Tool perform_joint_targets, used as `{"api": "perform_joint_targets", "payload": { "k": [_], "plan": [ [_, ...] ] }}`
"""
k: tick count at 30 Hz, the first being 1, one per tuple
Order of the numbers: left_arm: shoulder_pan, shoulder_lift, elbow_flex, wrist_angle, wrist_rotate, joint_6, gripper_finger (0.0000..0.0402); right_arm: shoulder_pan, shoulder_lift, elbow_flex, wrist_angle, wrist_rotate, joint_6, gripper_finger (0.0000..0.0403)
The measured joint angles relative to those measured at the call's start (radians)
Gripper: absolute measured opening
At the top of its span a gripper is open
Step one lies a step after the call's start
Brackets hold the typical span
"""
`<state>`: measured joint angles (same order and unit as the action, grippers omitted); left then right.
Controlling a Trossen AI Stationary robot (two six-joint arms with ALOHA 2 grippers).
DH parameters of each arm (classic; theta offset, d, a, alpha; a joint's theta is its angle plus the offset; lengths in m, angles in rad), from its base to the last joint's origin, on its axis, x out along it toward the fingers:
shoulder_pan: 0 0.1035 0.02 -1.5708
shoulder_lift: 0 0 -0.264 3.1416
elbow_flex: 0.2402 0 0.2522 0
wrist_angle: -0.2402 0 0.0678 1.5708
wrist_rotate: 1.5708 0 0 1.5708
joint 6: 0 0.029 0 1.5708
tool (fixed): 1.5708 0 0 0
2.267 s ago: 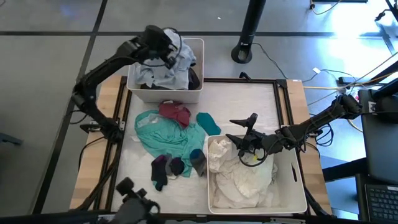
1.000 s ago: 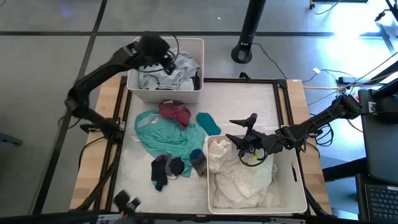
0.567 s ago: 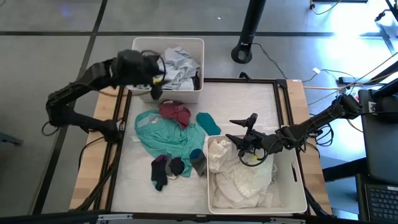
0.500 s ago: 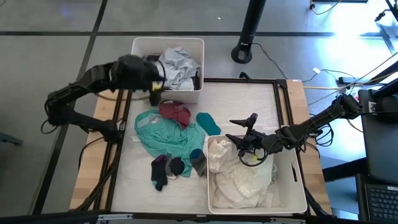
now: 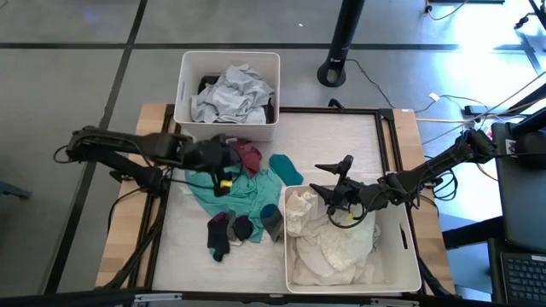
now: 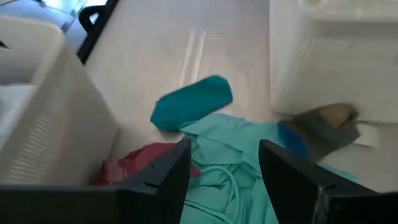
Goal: Sort clothes
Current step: Put the red underwear into the top laundry organizer
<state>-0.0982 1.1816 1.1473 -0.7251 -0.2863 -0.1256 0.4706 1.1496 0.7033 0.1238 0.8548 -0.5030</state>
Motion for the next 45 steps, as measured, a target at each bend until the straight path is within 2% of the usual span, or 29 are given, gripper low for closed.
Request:
{"api": "perform_joint_targets", "payload": {
  "k": [8, 17, 28, 35, 45],
  "plan": [
    [0.021, 0.003, -0.24, 0.208, -0.015, -0.004, 0.0178, 0.0, 0.0, 0.0, 0.0, 0.0, -0.002, 0.031],
    [0.106, 0.046, -0.39, 0.291, -0.131, 0.028, 0.0178, 0.0, 0.0, 0.0, -0.001, 0.0, -0.006, 0.031],
    [0.187, 0.064, -0.439, 0.304, -0.128, 0.068, 0.0178, 0.0, 0.0, 0.0, -0.001, 0.001, -0.007, 0.031],
    [0.186, 0.064, -0.49, 0.313, -0.12, 0.102, 0.0178, 0.0, 0.0, 0.0, -0.003, 0.001, -0.007, 0.031],
    [0.186, 0.064, -0.493, 0.319, -0.118, 0.137, 0.0178, 0.0, 0.0, 0.0, -0.004, 0.0, -0.007, 0.031]
  ]
}}
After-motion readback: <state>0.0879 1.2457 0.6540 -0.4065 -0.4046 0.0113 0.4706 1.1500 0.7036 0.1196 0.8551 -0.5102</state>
